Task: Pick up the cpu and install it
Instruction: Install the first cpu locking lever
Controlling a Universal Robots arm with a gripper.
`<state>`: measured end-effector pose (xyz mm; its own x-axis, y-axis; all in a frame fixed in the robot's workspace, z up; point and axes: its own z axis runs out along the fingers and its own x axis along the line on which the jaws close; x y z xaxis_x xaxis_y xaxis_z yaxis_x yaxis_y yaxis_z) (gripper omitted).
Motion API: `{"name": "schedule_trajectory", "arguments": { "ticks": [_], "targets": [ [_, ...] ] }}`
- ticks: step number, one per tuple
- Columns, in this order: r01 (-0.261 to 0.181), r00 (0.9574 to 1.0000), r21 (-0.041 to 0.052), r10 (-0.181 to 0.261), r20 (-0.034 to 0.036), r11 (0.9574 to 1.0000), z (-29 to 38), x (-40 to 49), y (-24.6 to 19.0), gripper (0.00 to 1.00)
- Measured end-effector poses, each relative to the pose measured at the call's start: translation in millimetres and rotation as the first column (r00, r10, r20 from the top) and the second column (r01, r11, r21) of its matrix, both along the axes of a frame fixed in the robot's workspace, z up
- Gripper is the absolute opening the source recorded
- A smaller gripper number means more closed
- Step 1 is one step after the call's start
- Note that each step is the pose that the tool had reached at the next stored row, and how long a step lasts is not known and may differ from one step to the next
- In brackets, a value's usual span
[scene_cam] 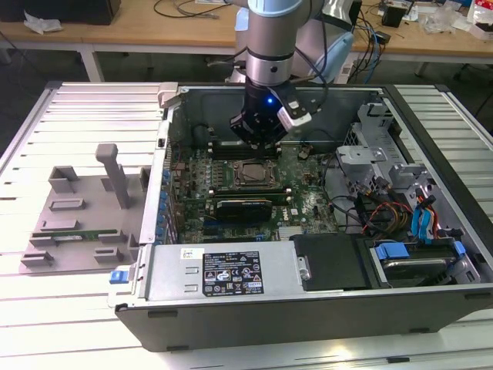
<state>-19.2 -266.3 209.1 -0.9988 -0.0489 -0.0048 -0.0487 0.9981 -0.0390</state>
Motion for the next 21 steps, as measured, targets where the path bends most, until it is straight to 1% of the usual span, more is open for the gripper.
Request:
{"name": "schedule_trajectory", "arguments": {
  "ticks": [2, 5, 7, 8, 10, 13, 14, 16, 18, 21],
  "targets": [
    [0.001, 1.0, 0.0001, -0.001, -0.0001, 1.0, -3.3, 0.4, 0.0, 0.11],
    [0.001, 1.0, 0.0011, -0.001, 0.0002, 1.0, -4.6, 0.5, -0.9, 0.11],
    [0.001, 1.0, 0.0002, -0.001, 0.0001, 1.0, -4.6, 0.5, -4.0, 0.11],
    [0.001, 1.0, 0.0, -0.001, 0.0, 1.0, -4.9, 0.8, -4.2, 0.11],
    [0.001, 1.0, -0.0004, -0.001, -0.0002, 1.0, -5.5, 1.5, -4.0, 0.11],
    [0.001, 1.0, 0.0004, -0.001, -0.0002, 1.0, -7.5, 2.6, -1.2, 0.11],
    [0.001, 1.0, 0.0019, -0.001, -0.0004, 1.0, -7.7, 2.6, -0.9, 0.11],
    [0.001, 1.0, 0.0101, -0.001, -0.0002, 0.9999, -7.8, 2.6, -0.7, 0.11],
    [0.001, 1.0, 0.012, -0.001, 0.0006, 0.9999, -6.4, 2.7, -0.5, 0.11],
    [0.001, 1.0, 0.009, -0.001, 0.0, 1.0, -1.5, 2.7, -0.7, 0.11]
  ]
}}
